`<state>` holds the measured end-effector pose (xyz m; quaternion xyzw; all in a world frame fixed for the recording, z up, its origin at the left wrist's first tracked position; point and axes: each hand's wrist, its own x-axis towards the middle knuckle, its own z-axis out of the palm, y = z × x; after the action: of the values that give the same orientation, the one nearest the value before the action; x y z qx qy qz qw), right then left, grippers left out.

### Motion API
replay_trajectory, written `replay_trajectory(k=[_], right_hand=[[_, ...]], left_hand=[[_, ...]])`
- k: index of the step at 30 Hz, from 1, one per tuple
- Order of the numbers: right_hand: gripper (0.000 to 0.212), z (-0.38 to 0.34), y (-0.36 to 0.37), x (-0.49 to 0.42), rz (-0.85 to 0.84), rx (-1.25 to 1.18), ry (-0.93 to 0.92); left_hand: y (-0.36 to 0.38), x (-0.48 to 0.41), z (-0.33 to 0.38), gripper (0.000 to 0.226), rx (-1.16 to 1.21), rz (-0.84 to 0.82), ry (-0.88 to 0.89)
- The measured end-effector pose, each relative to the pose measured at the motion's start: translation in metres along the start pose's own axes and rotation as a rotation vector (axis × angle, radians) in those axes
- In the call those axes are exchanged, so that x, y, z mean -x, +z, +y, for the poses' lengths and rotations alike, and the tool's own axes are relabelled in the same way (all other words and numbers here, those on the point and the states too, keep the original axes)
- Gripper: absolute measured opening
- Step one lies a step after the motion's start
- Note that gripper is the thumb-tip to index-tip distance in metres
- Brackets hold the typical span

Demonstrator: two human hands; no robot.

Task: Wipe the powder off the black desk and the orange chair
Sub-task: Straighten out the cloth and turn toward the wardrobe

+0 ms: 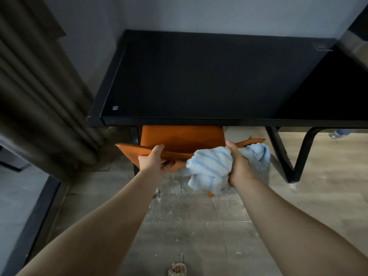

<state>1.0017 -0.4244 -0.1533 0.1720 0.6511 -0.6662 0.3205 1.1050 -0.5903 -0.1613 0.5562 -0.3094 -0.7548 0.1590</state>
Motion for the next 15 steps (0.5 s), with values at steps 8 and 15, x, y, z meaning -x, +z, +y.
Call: replay_trajectory(k=[8,15], right_hand=[[0.052,-0.014,-0.045,0.021,-0.042,-0.072,-0.022],[0.044,-0.074,-0.145,0.034,-0.158,-0.157,-0.148]], left_hand=[[0.05,0.064,-0.027,0.036,-0.255,-0.219,-0.324],[0.17,0.135,-0.064,0.025,-0.746,-0.626,0.004]])
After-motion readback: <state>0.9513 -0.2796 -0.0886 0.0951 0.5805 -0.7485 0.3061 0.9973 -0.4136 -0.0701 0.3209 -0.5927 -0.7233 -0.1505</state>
